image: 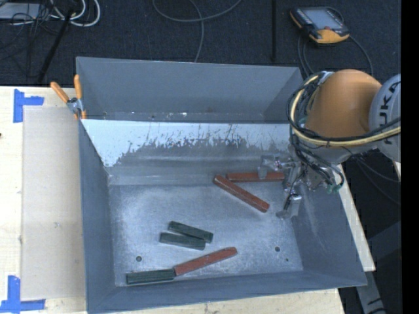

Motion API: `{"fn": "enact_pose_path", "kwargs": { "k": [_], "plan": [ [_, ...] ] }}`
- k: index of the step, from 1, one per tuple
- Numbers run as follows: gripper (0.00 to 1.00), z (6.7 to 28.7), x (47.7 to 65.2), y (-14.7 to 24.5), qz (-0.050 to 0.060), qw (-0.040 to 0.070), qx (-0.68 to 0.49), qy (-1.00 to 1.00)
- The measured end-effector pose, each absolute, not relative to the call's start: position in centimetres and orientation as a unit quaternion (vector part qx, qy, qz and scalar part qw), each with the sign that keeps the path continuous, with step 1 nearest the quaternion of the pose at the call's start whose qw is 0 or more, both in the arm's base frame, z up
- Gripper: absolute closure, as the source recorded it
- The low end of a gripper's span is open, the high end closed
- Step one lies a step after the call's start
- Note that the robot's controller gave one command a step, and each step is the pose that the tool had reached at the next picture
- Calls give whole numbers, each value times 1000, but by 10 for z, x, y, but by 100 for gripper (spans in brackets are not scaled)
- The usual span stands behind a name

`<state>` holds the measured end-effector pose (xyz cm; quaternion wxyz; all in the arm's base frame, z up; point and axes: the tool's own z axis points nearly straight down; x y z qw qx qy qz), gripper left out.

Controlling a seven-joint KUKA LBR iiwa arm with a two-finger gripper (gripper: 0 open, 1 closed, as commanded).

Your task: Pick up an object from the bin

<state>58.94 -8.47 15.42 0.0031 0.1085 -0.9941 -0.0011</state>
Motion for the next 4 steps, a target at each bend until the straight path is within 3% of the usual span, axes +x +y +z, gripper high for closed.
{"fn": "enact_pose_path", "kwargs": {
  "k": [1,2,3,4],
  "plan": [
    [0,129,607,-65,1,-7,54,-998],
    [0,85,593,-52,-1,1,80,-997],
    [0,75,598,-41,0,0,107,-994],
    [0,72,608,-61,-1,-2,75,-997]
  ]
}}
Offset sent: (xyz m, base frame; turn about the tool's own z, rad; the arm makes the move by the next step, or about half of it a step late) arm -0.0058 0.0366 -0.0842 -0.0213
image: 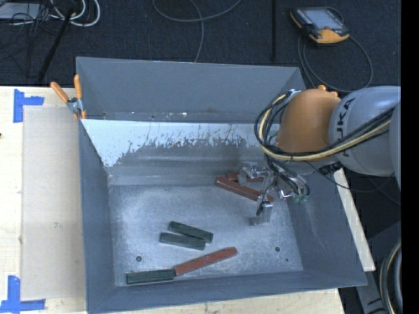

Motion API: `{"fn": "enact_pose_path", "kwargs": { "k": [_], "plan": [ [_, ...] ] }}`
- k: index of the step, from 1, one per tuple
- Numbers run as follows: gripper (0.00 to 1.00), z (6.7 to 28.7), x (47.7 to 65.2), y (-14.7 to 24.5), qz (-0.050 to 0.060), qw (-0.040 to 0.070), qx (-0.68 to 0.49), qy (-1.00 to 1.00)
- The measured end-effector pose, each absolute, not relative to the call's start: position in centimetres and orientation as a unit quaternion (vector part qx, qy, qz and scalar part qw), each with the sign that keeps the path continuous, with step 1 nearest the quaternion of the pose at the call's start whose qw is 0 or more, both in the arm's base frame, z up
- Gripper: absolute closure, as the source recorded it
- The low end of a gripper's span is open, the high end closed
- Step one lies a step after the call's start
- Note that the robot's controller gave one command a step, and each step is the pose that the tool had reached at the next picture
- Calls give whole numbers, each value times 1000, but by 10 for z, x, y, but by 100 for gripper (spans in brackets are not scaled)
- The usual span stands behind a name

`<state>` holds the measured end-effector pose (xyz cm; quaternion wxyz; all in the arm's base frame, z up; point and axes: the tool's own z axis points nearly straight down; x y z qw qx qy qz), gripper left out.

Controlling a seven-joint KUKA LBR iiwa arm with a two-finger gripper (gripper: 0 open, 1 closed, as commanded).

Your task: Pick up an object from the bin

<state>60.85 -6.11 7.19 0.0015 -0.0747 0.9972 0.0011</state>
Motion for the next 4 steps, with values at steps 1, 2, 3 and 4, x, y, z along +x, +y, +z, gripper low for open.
{"fn": "enact_pose_path", "kwargs": {
  "k": [1,2,3,4],
  "plan": [
    [100,74,617,-72,0,0,-78,997],
    [100,74,617,-72,0,0,-79,997],
    [100,124,599,-83,1,-4,-69,998],
    [100,219,596,-48,0,1,-88,996]
  ]
}}
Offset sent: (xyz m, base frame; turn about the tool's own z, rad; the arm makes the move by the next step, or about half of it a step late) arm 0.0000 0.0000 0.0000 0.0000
